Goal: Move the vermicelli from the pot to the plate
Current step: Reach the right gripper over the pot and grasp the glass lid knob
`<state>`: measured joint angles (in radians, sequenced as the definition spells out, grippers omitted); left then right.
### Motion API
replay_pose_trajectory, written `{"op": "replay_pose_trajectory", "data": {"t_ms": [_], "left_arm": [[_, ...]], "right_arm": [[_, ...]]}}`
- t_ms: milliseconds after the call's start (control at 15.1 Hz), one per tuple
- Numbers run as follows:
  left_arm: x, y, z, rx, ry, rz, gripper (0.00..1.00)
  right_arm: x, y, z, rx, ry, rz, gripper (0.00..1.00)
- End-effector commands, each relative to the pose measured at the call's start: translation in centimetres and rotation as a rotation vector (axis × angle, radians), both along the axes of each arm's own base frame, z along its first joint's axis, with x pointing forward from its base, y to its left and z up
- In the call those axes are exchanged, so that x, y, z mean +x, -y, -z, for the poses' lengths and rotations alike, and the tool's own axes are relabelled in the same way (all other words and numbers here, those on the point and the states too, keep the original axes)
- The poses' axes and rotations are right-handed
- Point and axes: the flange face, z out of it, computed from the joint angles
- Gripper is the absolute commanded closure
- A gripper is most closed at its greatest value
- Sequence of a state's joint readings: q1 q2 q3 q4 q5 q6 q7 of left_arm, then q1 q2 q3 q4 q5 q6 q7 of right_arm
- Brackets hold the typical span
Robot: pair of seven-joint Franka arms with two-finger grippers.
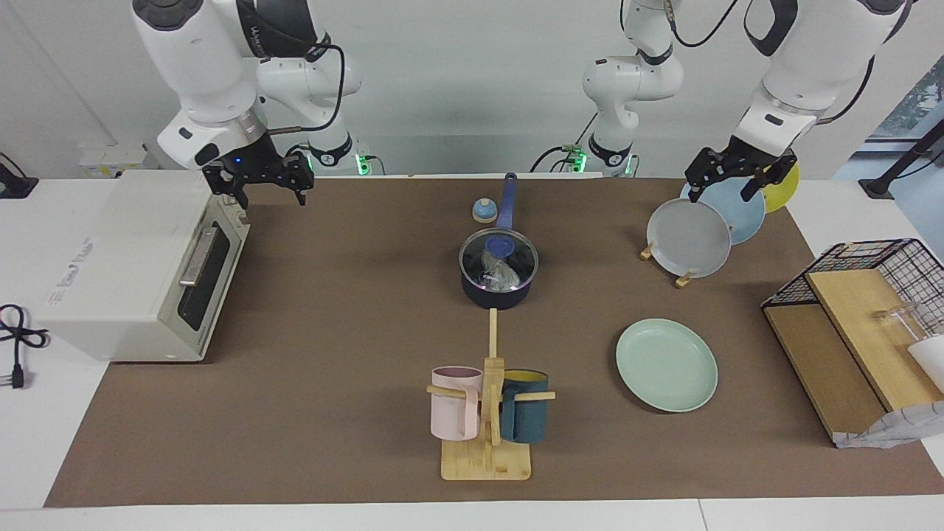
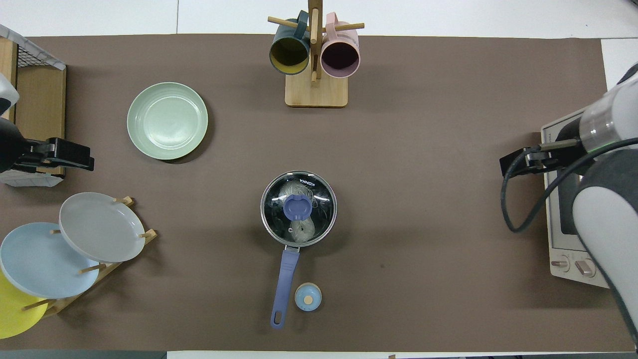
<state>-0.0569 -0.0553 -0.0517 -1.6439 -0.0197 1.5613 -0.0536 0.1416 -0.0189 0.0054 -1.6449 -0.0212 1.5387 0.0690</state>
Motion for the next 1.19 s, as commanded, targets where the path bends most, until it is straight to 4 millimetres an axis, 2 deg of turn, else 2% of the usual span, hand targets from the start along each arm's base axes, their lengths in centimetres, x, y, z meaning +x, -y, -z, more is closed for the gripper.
{"op": "replay_pose_trajectory", "data": {"t_ms": [0,66,132,265,464,662,795,861,927,1126], "left_arm": [[-0.7,-0.4,-0.3,0.017,0.003,0.011,0.0],[-0.8,-0.5,-0.2,0.018,0.002,0.011,0.0],[-0.8,-0.5,-0.2,0.018,0.002,0.011,0.0],[-0.8,-0.5,-0.2,0.018,0.002,0.011,0.0],[-0.8,-0.5,-0.2,0.018,0.002,0.011,0.0],[-0.8,-0.5,-0.2,0.018,0.002,0.007,0.0],[-0.8,0.1,-0.2,0.018,0.0,0.02,0.0],[-0.8,0.1,-0.2,0.018,0.002,0.02,0.0],[-0.8,0.0,-0.2,0.018,0.0,0.017,0.0],[-1.0,-0.5,-0.1,0.019,-0.012,0.008,0.0]], "right_arm": [[0.6,-3.1,-0.5,0.025,0.035,0.01,0.0],[0.9,-5.0,-0.8,0.056,0.04,0.021,0.0],[1.7,-6.2,-0.1,0.072,0.032,0.039,0.0],[2.1,-10.5,0.6,0.093,0.049,0.045,0.0],[1.2,-20.1,3.3,0.057,0.03,0.068,0.0],[0.8,-26.7,5.5,0.045,0.041,0.1,0.0],[0.4,-29.0,5.6,0.091,0.088,0.125,0.0],[-0.7,-31.1,6.5,0.084,0.09,0.107,0.0],[-1.1,-32.9,8.3,0.076,0.082,0.103,0.0],[-2.2,-36.1,11.3,0.052,0.08,0.083,0.0]]}}
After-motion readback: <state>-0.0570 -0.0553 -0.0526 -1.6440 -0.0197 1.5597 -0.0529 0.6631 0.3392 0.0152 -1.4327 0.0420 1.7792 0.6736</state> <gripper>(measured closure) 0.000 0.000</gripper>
